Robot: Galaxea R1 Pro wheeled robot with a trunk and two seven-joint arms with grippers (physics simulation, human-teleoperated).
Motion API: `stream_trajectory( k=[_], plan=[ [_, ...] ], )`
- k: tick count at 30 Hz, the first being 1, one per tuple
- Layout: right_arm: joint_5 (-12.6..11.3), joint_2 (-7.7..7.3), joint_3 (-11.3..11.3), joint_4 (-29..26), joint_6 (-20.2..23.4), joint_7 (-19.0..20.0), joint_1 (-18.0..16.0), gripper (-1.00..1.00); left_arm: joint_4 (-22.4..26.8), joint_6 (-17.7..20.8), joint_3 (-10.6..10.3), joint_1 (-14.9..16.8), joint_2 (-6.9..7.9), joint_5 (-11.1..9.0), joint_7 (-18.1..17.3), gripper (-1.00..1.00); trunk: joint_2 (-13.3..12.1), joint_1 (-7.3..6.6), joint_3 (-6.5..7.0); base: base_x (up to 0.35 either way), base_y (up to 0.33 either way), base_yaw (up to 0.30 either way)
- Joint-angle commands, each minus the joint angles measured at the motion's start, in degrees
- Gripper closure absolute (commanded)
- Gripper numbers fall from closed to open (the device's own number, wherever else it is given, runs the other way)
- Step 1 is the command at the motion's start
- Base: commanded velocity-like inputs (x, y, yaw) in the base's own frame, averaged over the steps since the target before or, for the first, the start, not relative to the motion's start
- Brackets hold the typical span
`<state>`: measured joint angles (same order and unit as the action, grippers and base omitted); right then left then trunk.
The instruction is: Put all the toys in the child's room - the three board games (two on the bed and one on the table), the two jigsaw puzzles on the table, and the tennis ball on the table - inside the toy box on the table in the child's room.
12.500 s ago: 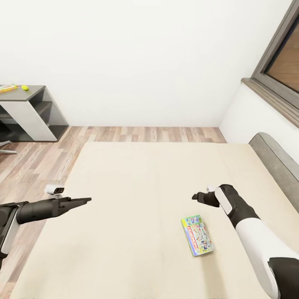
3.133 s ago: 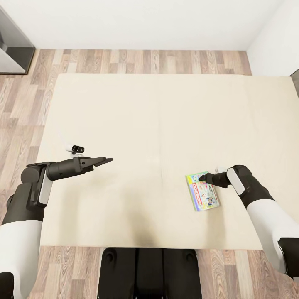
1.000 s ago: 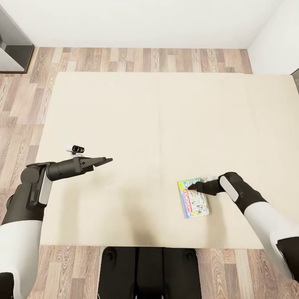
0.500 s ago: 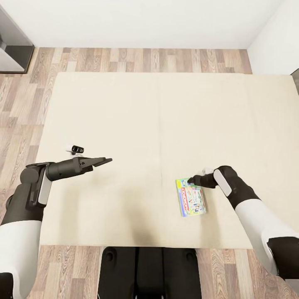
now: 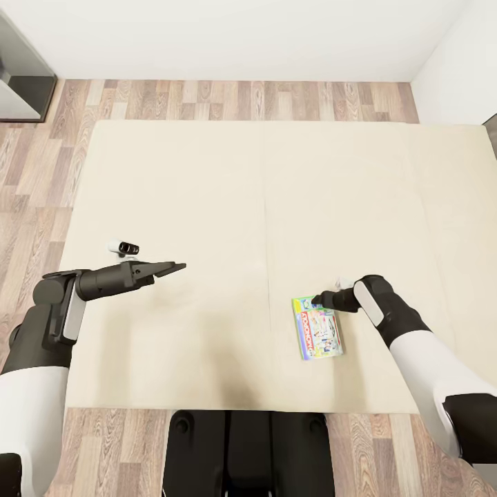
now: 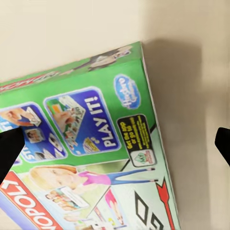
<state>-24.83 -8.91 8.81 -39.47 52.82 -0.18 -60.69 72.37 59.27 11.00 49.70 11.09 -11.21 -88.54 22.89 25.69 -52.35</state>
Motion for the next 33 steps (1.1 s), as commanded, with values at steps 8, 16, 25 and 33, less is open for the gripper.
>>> stream_trajectory(
  k=[8,16,25,33],
  plan=[
    [0.04,0.15,0.01,2.12,0.20,0.35,0.04,-1.00,-0.03,0.58,-0.07,0.01,0.06,0.04,-0.23,-1.00,0.03,0.09,-0.07,0.000,0.000,0.000],
    [-0.17,0.20,-0.01,2.76,0.42,0.65,0.04,-1.00,-0.03,0.58,-0.03,-0.03,0.07,0.04,-0.23,-1.00,0.03,0.09,-0.07,0.000,0.000,0.000],
    [-0.22,0.91,-0.04,2.90,0.77,1.10,0.04,-1.00,-0.03,0.58,-0.08,-0.04,0.07,0.04,-0.23,-1.00,0.03,0.09,-0.07,0.000,0.000,0.000],
    [-0.22,2.21,-0.05,2.91,1.12,1.14,0.04,-1.00,-0.03,0.58,-0.05,-0.04,0.07,0.04,-0.23,-1.00,0.03,0.09,-0.07,0.000,0.000,0.000]
  ],
)
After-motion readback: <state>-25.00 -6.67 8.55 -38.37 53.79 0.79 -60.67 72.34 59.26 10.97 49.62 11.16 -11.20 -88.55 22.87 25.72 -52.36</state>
